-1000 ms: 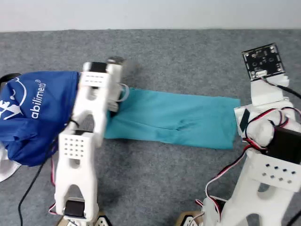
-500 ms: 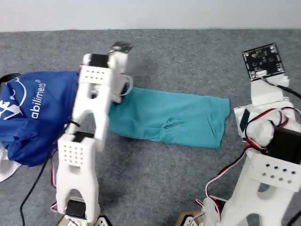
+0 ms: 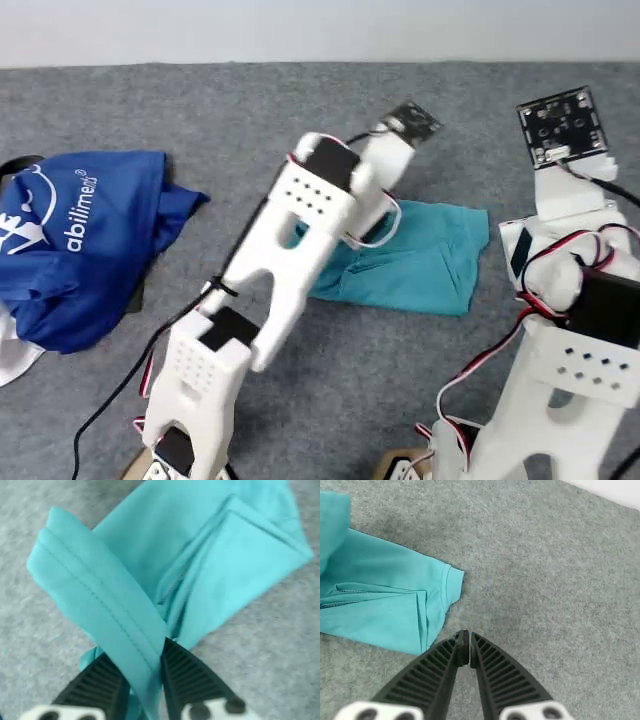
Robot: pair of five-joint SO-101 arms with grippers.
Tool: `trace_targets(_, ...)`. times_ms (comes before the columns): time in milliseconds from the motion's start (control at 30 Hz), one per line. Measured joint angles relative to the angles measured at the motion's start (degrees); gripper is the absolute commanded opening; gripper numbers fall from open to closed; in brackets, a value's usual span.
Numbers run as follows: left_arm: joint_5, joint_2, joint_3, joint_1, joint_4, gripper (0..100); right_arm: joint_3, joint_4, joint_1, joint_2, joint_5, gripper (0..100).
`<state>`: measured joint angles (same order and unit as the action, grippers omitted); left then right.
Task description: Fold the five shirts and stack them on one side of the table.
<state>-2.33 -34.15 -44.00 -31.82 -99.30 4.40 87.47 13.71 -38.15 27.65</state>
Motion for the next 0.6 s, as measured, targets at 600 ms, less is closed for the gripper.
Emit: trace_targets(600,0.53,-3.43,-6.33,-6.15,3.25,2,0.00,0.00,0.00,0.00,0.00,1.4)
